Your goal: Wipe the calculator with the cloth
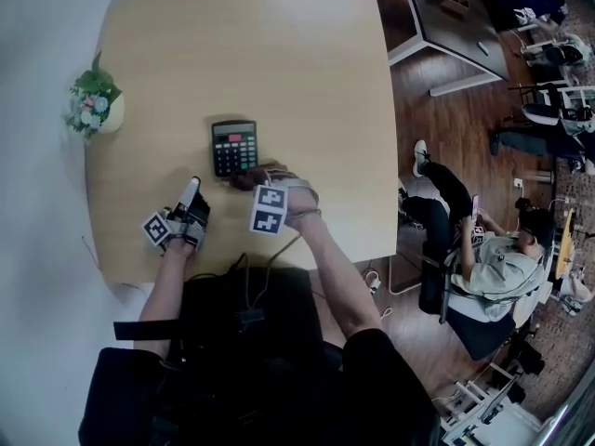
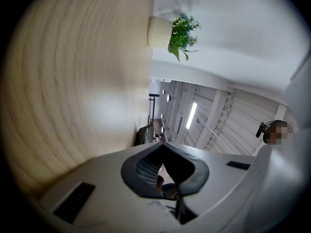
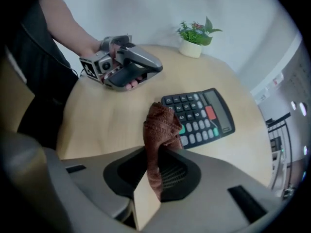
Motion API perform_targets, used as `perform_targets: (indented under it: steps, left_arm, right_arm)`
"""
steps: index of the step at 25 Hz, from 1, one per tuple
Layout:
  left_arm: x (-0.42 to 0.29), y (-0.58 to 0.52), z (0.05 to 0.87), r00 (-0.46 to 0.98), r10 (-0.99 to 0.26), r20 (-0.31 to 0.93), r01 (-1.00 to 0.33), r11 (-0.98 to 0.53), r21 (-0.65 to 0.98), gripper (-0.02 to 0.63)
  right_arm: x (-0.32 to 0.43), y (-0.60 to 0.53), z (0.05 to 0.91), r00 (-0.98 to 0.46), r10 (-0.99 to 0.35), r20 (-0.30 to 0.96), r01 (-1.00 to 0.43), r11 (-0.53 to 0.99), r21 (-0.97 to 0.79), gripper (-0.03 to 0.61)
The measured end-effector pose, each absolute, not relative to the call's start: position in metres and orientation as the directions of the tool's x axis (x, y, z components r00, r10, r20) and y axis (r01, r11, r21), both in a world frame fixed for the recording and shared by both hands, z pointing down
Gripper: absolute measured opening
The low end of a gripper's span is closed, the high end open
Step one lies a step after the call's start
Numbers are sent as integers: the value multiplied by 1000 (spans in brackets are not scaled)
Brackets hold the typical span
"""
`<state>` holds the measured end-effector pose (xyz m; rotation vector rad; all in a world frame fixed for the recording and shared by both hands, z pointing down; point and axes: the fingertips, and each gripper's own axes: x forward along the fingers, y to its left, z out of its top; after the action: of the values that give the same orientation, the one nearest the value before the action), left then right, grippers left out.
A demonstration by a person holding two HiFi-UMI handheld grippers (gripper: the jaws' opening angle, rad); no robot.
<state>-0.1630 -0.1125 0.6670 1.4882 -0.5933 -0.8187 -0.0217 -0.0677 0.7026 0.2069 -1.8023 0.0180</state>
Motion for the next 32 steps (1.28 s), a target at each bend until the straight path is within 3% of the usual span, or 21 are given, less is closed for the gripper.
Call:
perform_targets:
  steps: [3,7,10,14,17,22,25,29,32]
  left_arm:
    - [-160,-112,665,628,-764,-149,117,-96,988,6]
    - [-130,-103,652,748,-642,-168,64,-183,981,-6]
    - [-106,-107,650,788,-598,-145,27,-202,979,2]
    - [-95,-119,667,778,-623,-83,17,-112,994,9]
    - [-91,-123,668,764,-640,-88,38,-91,995,9]
    - [-85,-125,668,758,-645,-103,51,-99,994,9]
    - [-85,-126,668,760,-641,-107,51,-105,993,9]
    - [-85,-127,667,759,-641,-115,60,-107,992,11]
    - [-86,-125,669,758,-642,-113,61,-103,993,11]
  right_arm:
    - [-17,-87,679,-322,-132,937,-294,955,34,67]
    - [-2,-181,634,-275,-464,842,-489,822,293,67]
    - [-14,-212,635,-253,-543,801,-465,794,392,67]
    - [-32,-174,678,-204,-413,888,-266,896,356,67]
    - [-35,-126,693,-189,-349,918,-209,928,310,67]
    - [-37,-50,711,-238,-134,962,-217,973,82,67]
    - [-27,-56,697,-388,-76,919,-409,907,-98,67]
    - [23,-164,646,-511,-388,767,-788,569,-237,67]
    - [45,-237,635,-485,-586,649,-872,382,-307,67]
